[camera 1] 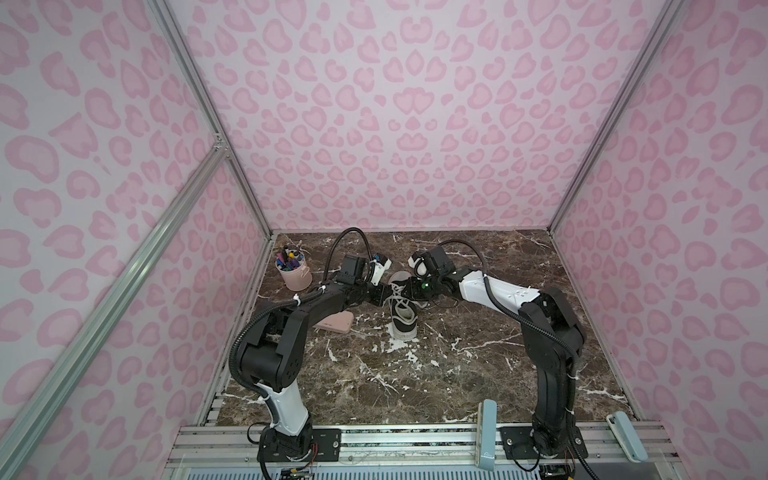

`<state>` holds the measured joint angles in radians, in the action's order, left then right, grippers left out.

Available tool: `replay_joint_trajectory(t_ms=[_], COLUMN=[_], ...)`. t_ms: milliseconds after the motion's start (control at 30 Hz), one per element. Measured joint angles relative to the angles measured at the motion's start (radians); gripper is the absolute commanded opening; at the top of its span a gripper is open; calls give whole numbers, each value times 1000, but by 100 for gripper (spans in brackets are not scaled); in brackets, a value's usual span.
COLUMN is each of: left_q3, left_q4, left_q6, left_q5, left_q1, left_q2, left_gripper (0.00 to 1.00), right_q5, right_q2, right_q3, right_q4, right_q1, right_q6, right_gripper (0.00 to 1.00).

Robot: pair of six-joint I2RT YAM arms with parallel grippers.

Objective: Tie the shoes

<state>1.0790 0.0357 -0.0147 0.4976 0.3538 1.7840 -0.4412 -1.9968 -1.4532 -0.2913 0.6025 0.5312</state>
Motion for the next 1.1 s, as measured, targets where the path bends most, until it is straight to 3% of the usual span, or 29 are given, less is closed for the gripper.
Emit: replay_joint_trajectory(t_ms=[1100], left_q3=[-18], left_q4=[55], left_q6=[2], left_q5=[-76], left_q1=[-26], left_q2=[-32], left_gripper=[4], right_q5=[56], right_q2=[-78], right_q3=[-68], right_q4=[-53], right_q1=[10], right_q6=[-27], right_gripper=[20])
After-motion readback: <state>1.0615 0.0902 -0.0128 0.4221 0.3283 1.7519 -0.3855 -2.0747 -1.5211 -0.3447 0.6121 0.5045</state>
